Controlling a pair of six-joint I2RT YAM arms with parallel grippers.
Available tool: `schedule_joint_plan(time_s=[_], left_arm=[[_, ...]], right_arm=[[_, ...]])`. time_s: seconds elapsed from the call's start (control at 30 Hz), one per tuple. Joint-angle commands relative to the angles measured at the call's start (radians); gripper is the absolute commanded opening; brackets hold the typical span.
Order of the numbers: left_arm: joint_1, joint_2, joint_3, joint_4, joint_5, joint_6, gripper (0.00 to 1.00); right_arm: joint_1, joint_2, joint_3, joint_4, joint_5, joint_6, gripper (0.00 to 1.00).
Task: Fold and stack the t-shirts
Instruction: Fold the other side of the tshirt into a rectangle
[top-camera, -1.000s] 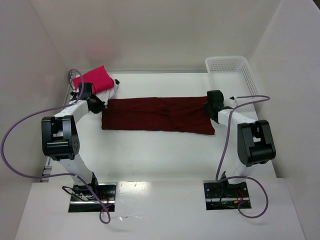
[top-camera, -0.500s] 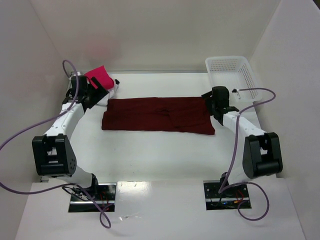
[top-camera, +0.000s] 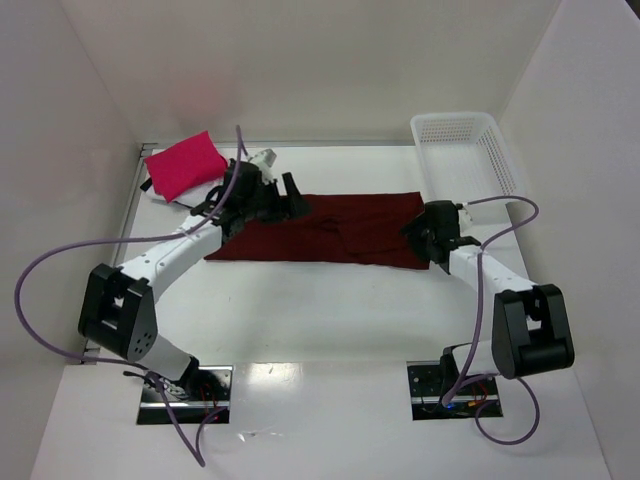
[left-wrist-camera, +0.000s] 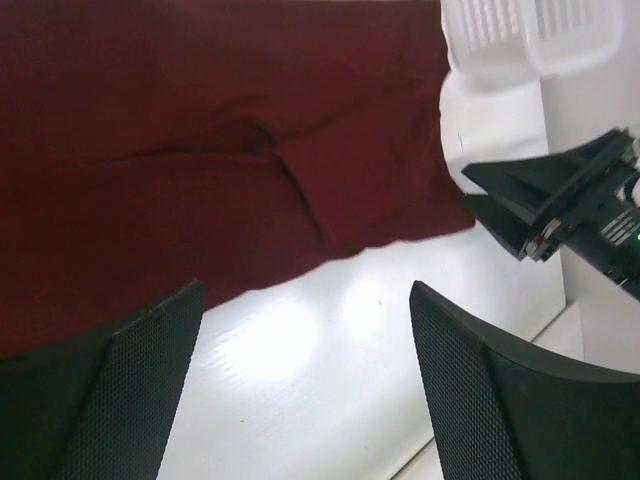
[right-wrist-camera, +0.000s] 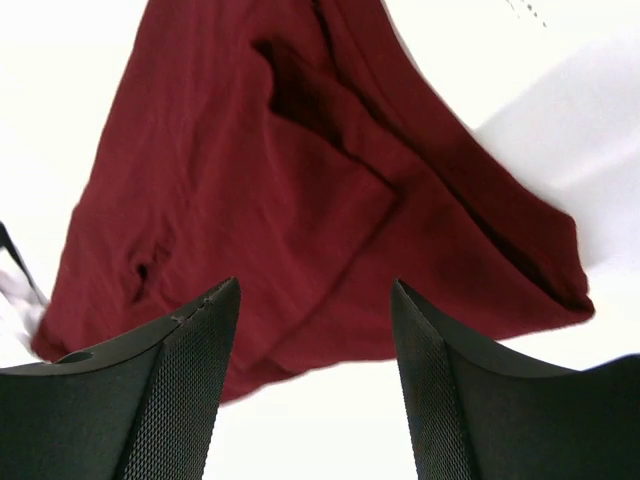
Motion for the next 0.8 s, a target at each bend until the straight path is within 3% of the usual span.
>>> schedule_joint_plan(time_s=[0.0,0.33,0.77], left_arm=[[-0.052,0.065,0.018,0.061,0.021,0.001,0.91],[-0.085,0.181,-0.013,0.159,0.003,-0.106,0.86],[-0.174,0.435,0.124,0.250,0.091,-0.212,0.78]], right_arm=[[-0.006,-0.061,-0.037,0.023,-0.032,-0.050,0.66],[-0.006,0.002,-0.074,0.112,-0.063,-0.026,0.63],[-0.006,0.115,-0.030,0.153,-0.031,-0.044,0.63]])
